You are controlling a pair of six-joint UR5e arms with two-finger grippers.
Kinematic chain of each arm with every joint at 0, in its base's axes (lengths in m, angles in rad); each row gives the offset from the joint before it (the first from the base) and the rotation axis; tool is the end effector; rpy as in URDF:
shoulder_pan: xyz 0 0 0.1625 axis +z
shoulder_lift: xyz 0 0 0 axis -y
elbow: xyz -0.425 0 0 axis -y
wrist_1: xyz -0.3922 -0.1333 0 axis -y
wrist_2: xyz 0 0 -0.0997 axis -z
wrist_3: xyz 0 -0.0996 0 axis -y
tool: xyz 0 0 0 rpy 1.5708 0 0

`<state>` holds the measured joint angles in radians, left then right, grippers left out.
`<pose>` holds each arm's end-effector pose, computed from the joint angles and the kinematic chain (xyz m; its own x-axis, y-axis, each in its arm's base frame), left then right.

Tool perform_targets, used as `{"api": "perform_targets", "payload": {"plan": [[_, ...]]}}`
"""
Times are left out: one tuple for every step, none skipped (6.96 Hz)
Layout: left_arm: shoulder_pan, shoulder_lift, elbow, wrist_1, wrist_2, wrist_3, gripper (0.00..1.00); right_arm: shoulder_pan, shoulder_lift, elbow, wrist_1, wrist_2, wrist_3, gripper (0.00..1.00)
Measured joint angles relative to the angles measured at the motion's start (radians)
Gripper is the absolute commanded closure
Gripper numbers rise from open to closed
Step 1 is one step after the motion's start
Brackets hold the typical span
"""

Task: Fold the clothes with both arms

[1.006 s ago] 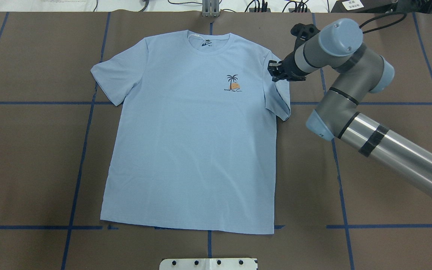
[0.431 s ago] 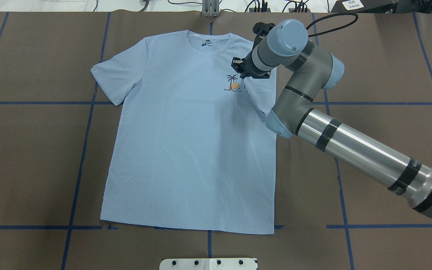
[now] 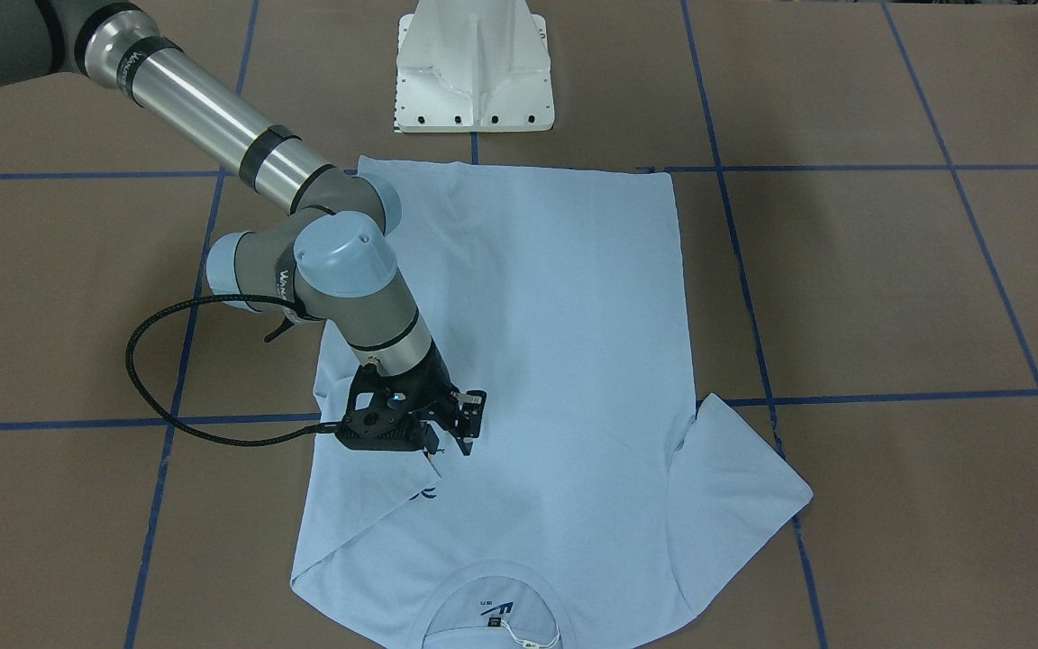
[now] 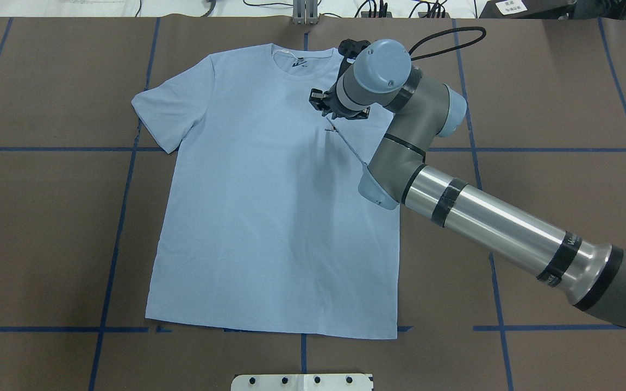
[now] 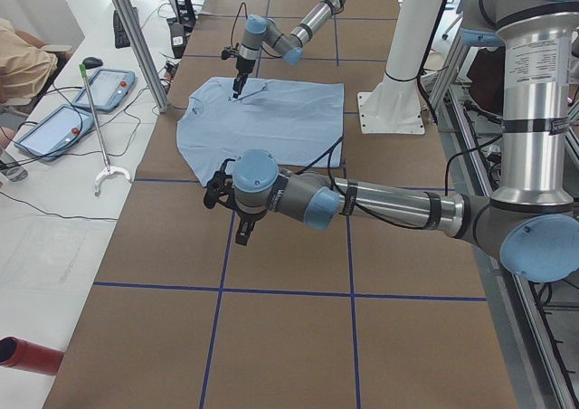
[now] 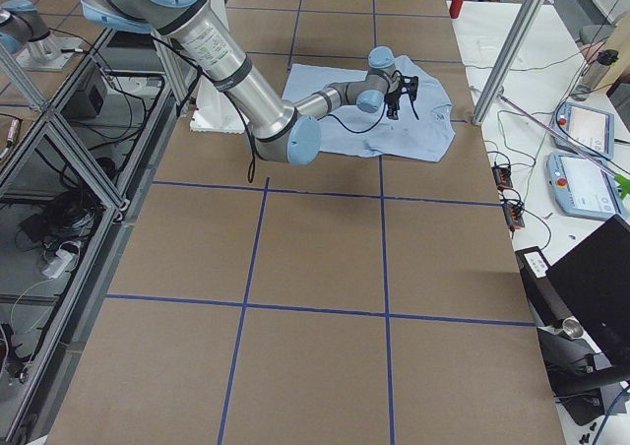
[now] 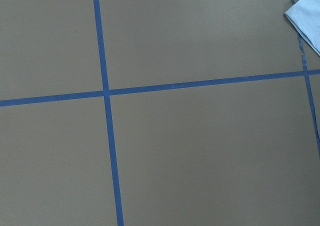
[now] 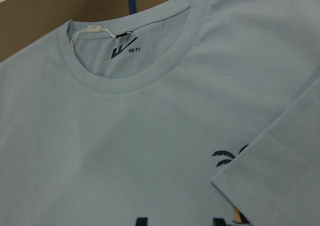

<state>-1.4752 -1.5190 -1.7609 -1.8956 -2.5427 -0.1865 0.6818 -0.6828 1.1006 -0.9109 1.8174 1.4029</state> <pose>-0.0049 -0.4834 0.5386 0.5326 0.2487 -0.8090 0.0136 0.9532 0.3020 -0.5684 -0.6017 0.2294 0.4366 0.1456 0.8878 -0.3765 0.9258 0.0333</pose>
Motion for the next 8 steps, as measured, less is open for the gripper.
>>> {"api": "perform_targets", "payload": {"plan": [[0.084, -0.055, 0.05, -0.109, 0.002, -0.164, 0.0, -0.01, -0.035, 0.086, -0.008, 0.005, 0.024, 0.0], [0.157, -0.145, 0.134, -0.188, 0.005, -0.323, 0.0, -0.024, -0.113, 0.216, -0.019, 0.021, 0.038, 0.0], [0.218, -0.233, 0.223, -0.242, 0.009, -0.43, 0.0, -0.031, -0.207, 0.348, -0.025, 0.042, 0.044, 0.0], [0.263, -0.311, 0.306, -0.276, 0.019, -0.485, 0.0, -0.033, -0.302, 0.466, -0.027, 0.067, 0.045, 0.0], [0.292, -0.383, 0.384, -0.301, 0.058, -0.518, 0.04, -0.033, -0.393, 0.572, -0.028, 0.101, 0.045, 0.0], [0.323, -0.44, 0.451, -0.335, 0.126, -0.552, 0.15, -0.032, -0.483, 0.665, -0.027, 0.136, 0.045, 0.0], [0.356, -0.485, 0.518, -0.39, 0.191, -0.593, 0.22, -0.031, -0.55, 0.723, -0.026, 0.153, 0.045, 0.0], [0.387, -0.525, 0.577, -0.438, 0.256, -0.649, 0.26, -0.031, -0.589, 0.751, -0.026, 0.16, 0.044, 0.0]]}}
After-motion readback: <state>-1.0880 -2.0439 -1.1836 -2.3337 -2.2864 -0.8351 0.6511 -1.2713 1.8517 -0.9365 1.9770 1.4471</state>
